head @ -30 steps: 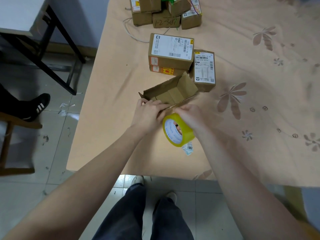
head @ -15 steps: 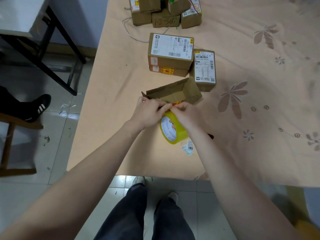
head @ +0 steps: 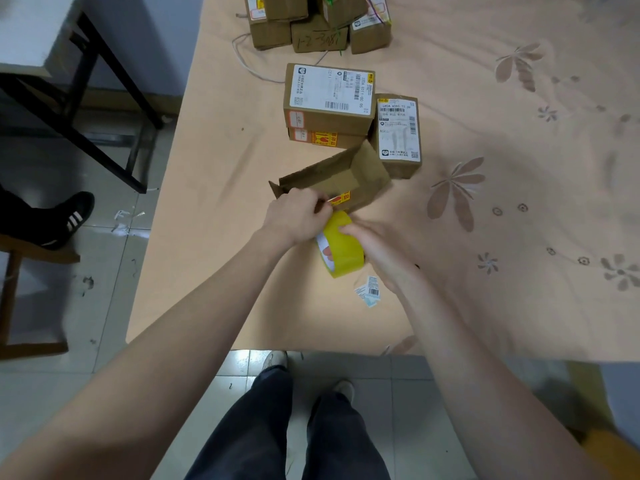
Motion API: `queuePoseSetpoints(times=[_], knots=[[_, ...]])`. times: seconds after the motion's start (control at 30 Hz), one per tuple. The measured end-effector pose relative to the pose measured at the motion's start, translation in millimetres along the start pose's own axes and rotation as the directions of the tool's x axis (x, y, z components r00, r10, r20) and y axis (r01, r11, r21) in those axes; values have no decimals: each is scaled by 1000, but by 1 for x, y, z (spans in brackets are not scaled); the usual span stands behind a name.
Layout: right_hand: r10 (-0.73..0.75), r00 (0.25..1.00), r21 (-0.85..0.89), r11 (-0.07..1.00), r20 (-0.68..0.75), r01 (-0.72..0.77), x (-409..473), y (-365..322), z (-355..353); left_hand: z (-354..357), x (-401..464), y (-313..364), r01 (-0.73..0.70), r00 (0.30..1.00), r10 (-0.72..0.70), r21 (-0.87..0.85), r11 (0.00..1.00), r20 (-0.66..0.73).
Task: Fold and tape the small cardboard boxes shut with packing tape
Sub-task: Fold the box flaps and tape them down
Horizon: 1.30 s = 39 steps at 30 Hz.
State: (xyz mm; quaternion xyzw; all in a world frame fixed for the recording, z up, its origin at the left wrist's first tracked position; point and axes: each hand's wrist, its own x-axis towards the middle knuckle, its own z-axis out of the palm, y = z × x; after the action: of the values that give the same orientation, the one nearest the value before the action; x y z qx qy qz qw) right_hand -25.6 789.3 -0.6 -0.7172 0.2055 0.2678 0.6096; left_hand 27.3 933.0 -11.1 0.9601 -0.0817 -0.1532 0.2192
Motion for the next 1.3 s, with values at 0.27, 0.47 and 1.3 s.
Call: queuePoseSetpoints(times=[0.27,0.47,1.3], knots=[[-188,979,-110,978,-76,179,-6,4,14,1,5,3,-23,1000,24,83,996,-5],[-194,967,-172,971,-167,165,-4,-5,26,2,-6,3,-38,990,47,68,997,-129],[7,1000,26,1000,3,-7,6,-6,14,-7,5,-3,-182,983,182,11,983,-8]])
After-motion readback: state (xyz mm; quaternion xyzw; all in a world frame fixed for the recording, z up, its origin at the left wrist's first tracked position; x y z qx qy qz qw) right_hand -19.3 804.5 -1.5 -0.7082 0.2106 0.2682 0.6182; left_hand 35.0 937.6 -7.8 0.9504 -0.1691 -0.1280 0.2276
